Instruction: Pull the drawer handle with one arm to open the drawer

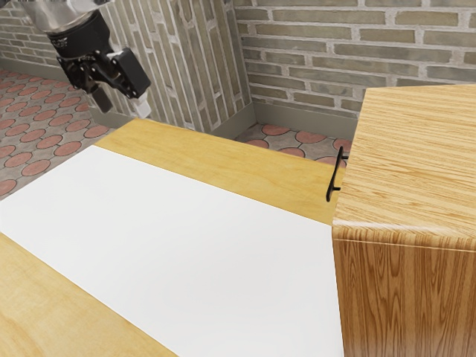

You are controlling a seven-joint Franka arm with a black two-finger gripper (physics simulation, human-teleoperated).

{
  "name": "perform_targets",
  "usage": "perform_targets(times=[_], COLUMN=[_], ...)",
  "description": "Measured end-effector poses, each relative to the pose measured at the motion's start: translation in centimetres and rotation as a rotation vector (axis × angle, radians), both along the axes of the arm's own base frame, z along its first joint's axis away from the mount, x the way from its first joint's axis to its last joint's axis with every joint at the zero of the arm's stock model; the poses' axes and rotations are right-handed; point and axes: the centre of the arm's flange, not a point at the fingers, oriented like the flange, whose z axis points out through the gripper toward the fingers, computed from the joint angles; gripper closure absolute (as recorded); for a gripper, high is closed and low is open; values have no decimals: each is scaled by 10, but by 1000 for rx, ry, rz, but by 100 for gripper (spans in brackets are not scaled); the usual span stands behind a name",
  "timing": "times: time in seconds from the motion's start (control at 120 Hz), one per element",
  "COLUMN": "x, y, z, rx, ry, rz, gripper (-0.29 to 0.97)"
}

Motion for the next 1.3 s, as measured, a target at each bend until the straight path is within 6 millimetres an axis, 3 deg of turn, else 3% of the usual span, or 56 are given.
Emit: perform_targets(times=[0.108, 0.2, 0.342, 0.425, 0.592, 0.625, 0.692, 0.9, 0.967, 1.133, 1.3], x=[2, 12, 10, 23, 35, 39, 48, 69, 78, 108, 111], y=[13, 19, -1, -7, 22, 21, 10, -27, -46, -93, -118], z=[-7, -28, -29, -44, -49, -59, -88, -97, -98, -120, -121], rx=[17, 15, -40, -133, -275, -315, -439, -623, -650, -681, -698], ry=[26, 76, 105, 120, 55, 59, 69, -36, -53, -33, -32], rz=[25, 34, -6, -20, 40, 42, 40, 46, 40, 50, 73], gripper=[0, 0, 0, 0, 0, 0, 0, 0, 0, 2, 10])
